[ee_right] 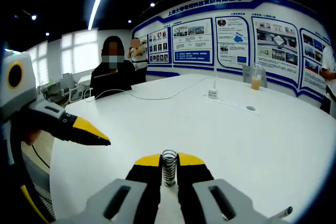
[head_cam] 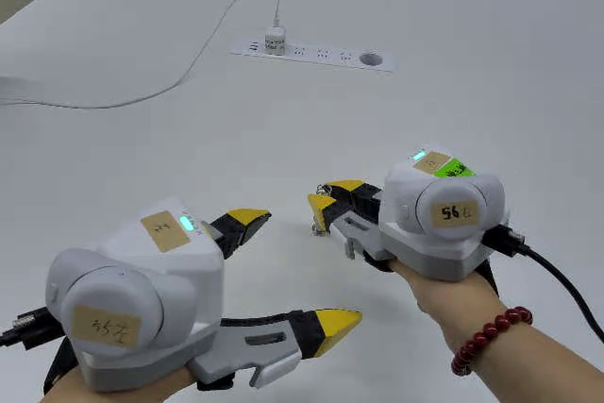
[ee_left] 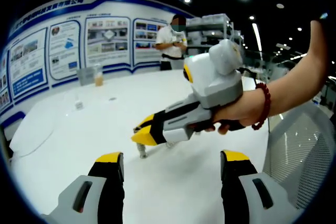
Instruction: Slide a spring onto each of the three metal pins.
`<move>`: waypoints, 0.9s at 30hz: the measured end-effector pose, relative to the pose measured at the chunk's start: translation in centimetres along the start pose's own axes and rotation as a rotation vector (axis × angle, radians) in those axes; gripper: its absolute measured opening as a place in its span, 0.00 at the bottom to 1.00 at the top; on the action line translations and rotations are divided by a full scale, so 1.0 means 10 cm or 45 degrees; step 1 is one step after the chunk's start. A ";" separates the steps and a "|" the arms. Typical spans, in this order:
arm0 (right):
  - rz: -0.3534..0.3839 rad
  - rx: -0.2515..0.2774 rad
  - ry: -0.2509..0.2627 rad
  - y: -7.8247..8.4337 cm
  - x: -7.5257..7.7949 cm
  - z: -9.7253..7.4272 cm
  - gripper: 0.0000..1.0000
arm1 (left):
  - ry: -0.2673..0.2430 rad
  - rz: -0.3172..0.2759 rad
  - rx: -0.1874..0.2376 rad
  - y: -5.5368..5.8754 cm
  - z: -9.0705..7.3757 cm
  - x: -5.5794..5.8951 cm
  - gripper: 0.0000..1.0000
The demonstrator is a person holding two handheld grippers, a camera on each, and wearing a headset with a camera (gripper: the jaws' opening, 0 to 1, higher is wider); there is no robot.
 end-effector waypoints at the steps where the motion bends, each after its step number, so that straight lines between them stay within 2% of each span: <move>1: -0.002 -0.007 0.001 0.01 0.00 0.00 0.12 | 0.001 0.002 -0.003 0.00 0.00 0.00 0.76; 16: 0.012 -0.072 -0.003 0.15 -0.01 0.03 0.12 | 0.000 0.001 -0.007 0.01 0.00 0.00 0.75; 27: 0.059 -0.066 0.011 0.14 -0.03 0.05 0.12 | 0.009 0.000 -0.008 0.01 0.00 0.01 0.75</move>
Point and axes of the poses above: the centre of the closed fingertips' face, and the gripper's own axes: z roughly forward along the fingers, x roughly to its right, y roughly out of its underside, the point moved 5 cm from there along -z, roughly backward along the fingers, and after that the axes turned 8 degrees about x, right-handed, at the moved point
